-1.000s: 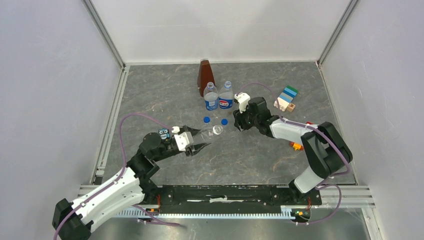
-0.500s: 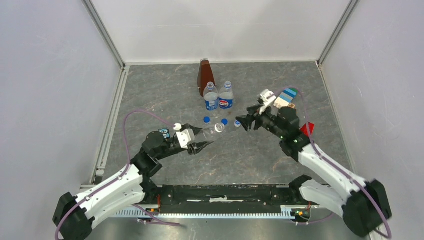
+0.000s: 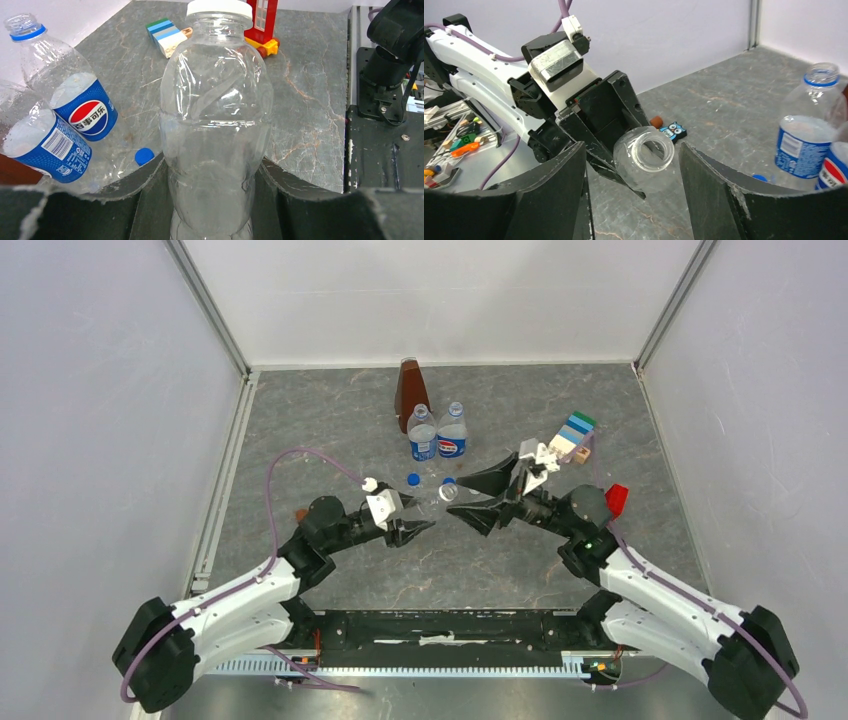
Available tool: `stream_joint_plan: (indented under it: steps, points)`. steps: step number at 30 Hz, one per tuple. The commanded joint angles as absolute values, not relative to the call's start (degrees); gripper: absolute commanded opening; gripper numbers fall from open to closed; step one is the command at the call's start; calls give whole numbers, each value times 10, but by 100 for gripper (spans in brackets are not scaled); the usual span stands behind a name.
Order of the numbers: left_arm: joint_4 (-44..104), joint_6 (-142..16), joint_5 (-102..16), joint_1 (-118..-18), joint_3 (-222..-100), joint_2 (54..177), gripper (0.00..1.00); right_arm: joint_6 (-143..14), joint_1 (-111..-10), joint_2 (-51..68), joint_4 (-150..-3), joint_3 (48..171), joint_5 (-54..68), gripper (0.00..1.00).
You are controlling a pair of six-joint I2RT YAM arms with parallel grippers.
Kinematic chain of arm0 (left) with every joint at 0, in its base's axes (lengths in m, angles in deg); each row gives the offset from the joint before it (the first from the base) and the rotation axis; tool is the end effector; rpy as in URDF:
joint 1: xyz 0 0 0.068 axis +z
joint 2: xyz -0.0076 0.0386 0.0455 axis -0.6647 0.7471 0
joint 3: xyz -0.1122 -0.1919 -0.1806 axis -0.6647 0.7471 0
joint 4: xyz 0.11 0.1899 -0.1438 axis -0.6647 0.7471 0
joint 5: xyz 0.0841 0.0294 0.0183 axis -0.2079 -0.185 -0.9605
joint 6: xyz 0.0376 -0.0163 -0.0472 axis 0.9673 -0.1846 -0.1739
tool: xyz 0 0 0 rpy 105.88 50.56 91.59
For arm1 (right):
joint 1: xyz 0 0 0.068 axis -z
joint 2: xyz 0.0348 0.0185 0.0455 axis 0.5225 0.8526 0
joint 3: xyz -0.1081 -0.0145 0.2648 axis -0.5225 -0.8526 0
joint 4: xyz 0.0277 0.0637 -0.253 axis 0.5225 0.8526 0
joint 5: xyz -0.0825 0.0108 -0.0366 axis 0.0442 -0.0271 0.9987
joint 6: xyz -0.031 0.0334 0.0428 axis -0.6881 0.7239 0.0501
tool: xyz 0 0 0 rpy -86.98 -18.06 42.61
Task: Unscrew the bottle caps
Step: Place the plastic bottle at the center of the board.
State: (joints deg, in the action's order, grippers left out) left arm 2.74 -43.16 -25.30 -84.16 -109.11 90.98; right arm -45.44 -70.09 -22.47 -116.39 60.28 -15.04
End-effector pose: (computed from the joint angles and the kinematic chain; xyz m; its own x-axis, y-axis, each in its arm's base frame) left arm 0.1352 -0.1523 0.2545 0.1187 0.0595 -0.9911 0.9231 0.3612 0.1323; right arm 0.1423 0.1440 0.3165 -0.2010 0.3204 -0.9257 -0.9192 0.2651 0.2913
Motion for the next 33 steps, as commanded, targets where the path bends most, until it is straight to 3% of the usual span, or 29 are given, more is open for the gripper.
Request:
stream_joint_plan:
  steps: [1,3,5,11,15,21,23,25,26,27,28,33]
  points:
    - [-38,-459,-242,-842,-1107,914,27,-466,-728,-188,-1160,648,-121,73]
    - [-47,-461,-240,-842,-1103,912,27,-458,-731,-176,-1178,645,-121,71]
    - [-47,-460,-238,-842,-1101,912,27,-451,-731,-166,-1195,644,-122,63]
    - [-47,-455,-234,-842,-1099,908,28,-434,-735,-158,-1244,636,-138,58]
    - [-48,-461,-228,-842,-1102,918,32,-424,-735,-152,-1274,630,-148,49]
    - [-52,-465,-229,-842,-1101,918,37,-442,-735,-147,-1243,641,-158,21]
    - [-53,-465,-230,-842,-1100,918,44,-449,-735,-149,-1232,644,-153,13]
    - [-53,-467,-231,-842,-1098,918,59,-459,-735,-153,-1217,648,-147,4]
    - [-54,-467,-236,-842,-1097,918,72,-477,-735,-160,-1190,653,-134,1]
    - [-54,-470,-245,-842,-1094,916,93,-493,-735,-170,-1162,661,-118,1]
    - [-56,-469,-253,-842,-1091,914,100,-516,-735,-177,-1127,667,-102,0]
    - [-54,-461,-300,-842,-1068,893,100,-634,-735,-220,-910,719,81,0]
